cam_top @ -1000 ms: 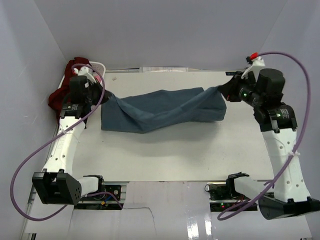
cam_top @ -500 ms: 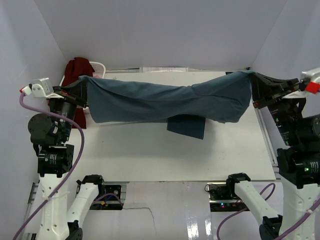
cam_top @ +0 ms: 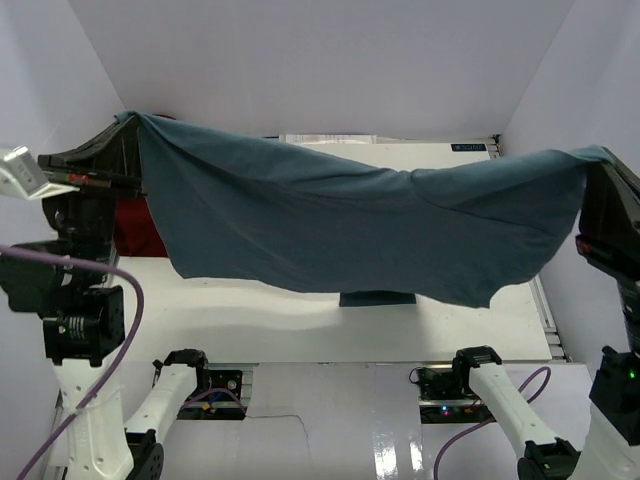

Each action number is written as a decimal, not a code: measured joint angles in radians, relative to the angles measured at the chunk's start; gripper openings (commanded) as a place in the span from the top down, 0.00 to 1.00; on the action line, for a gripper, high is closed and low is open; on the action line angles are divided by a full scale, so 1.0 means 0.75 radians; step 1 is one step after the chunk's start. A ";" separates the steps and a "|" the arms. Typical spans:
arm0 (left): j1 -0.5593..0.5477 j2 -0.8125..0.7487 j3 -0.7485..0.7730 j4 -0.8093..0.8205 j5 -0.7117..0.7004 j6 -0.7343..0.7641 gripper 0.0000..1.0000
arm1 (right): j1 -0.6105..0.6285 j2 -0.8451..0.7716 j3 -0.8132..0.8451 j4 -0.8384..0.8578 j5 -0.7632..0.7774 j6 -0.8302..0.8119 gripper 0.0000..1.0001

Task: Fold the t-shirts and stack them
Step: Flatten out the tshirt

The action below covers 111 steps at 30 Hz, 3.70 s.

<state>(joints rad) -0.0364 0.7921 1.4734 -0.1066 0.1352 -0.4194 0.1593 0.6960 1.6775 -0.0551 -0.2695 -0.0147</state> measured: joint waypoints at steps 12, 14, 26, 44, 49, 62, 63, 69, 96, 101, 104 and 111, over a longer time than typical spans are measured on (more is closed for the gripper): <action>0.000 -0.123 0.104 -0.034 -0.028 0.015 1.00 | 0.000 0.017 0.414 -0.058 0.019 0.005 0.92; 0.000 -0.098 0.026 0.003 -0.027 0.014 1.00 | 0.000 0.023 0.346 -0.042 0.030 0.005 0.92; 0.000 0.658 -0.021 0.092 -0.015 0.009 1.00 | 0.001 0.737 0.311 -0.098 0.046 0.005 0.92; -0.001 1.242 0.673 0.070 0.026 0.015 1.00 | -0.247 1.151 0.573 -0.015 -0.136 0.198 0.92; 0.000 0.856 -0.034 0.110 -0.004 0.000 1.00 | -0.234 0.778 -0.081 0.077 -0.210 0.277 0.92; 0.000 0.346 -0.910 -0.290 0.010 -0.103 1.00 | -0.196 0.259 -1.122 -0.627 -0.203 0.462 0.92; 0.000 0.345 -0.907 -0.343 0.034 -0.115 1.00 | -0.188 0.255 -1.080 -0.724 -0.192 0.453 0.92; 0.000 0.241 -0.894 -0.588 0.211 -0.182 1.00 | -0.172 0.183 -0.778 -1.079 -0.120 0.371 0.92; 0.031 0.415 -0.429 -0.718 0.118 -0.133 1.00 | -0.158 0.434 -0.360 -0.912 -0.050 0.294 0.92; 0.040 0.456 -0.237 -0.634 0.124 -0.119 1.00 | -0.158 0.490 -0.189 -0.792 -0.065 0.281 0.92; 0.040 0.313 -0.198 -0.586 0.120 -0.093 1.00 | -0.158 0.373 -0.170 -0.684 -0.091 0.254 0.92; 0.040 -0.114 -0.163 -0.402 0.127 -0.098 1.00 | -0.158 0.052 -0.097 -0.402 -0.214 0.216 0.92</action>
<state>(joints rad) -0.0067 0.7067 1.3510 -0.4084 0.2306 -0.4931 0.0406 0.7353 1.6047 -0.3569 -0.4301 0.1471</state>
